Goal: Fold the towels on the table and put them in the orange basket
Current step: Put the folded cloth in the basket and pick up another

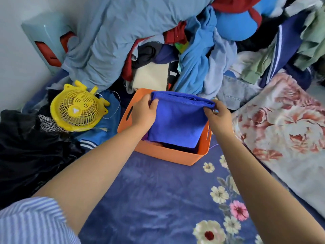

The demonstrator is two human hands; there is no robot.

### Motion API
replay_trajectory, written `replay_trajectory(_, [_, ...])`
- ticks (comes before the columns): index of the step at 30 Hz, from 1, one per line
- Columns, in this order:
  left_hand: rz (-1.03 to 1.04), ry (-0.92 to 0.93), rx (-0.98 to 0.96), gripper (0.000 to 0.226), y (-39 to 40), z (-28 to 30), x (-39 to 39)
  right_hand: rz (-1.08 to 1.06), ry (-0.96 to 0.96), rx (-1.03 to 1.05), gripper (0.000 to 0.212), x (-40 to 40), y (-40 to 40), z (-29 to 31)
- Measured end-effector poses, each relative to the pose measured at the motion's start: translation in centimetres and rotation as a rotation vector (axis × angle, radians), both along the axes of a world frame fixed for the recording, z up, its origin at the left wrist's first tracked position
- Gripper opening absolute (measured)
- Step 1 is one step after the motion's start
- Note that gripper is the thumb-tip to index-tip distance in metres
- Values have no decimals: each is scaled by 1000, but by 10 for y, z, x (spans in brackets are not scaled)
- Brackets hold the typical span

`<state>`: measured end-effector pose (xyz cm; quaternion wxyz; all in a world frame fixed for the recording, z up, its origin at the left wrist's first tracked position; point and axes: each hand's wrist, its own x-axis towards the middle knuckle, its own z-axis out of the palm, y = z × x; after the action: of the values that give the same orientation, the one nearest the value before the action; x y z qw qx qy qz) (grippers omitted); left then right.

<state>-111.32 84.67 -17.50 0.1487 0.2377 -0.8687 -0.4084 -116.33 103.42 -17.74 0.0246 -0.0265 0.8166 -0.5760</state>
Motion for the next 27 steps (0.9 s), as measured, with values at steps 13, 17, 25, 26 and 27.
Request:
replay_trajectory(13, [-102, -456, -36, 33, 2, -163, -139, 47, -191, 702, 36, -122, -25, -142])
replay_trajectory(17, [-97, -513, -13, 33, 15, -207, -156, -68, -203, 738, 31, -132, -29, -187])
replay_trajectory(25, [-68, -452, 19, 34, 18, -258, -173, -197, -171, 1072, 50, -144, -42, -242])
replay_trajectory(26, [-72, -434, 47, 36, 18, -261, -172, -153, -181, 1118, 53, -143, -43, -247])
replay_trajectory(27, [-80, -417, 71, 38, 17, -264, -171, -122, -208, 1135, 55, -142, -43, -251])
